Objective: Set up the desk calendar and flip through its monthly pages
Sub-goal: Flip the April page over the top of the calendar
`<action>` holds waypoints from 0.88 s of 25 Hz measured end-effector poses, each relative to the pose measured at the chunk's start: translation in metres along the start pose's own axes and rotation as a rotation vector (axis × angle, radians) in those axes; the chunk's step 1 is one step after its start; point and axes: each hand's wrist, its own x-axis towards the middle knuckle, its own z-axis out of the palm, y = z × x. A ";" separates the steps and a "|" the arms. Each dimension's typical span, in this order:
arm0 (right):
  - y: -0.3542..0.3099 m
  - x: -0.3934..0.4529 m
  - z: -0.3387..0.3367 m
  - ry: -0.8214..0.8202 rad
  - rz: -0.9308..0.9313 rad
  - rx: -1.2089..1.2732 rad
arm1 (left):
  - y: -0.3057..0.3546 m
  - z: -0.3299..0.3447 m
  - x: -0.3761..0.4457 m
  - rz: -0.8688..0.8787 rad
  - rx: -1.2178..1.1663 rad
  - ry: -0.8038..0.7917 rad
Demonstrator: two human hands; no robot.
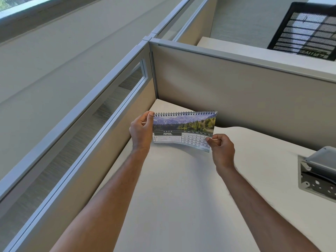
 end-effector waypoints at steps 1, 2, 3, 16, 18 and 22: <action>-0.002 -0.002 -0.002 -0.002 -0.017 -0.026 | 0.000 0.000 0.000 -0.004 -0.006 -0.003; -0.004 -0.004 -0.005 -0.006 -0.033 -0.045 | 0.001 -0.001 -0.001 -0.014 -0.019 -0.007; -0.006 -0.006 -0.008 -0.020 -0.047 -0.047 | 0.001 -0.002 -0.001 -0.027 -0.035 -0.011; -0.085 -0.006 -0.037 -0.226 0.004 0.310 | 0.009 -0.013 0.003 -0.305 -0.252 -0.136; -0.093 0.001 -0.038 -0.238 0.033 0.364 | 0.008 -0.015 0.005 -0.326 -0.297 -0.144; -0.101 0.011 -0.034 -0.379 0.007 0.313 | 0.012 -0.013 0.003 -0.249 -0.238 -0.170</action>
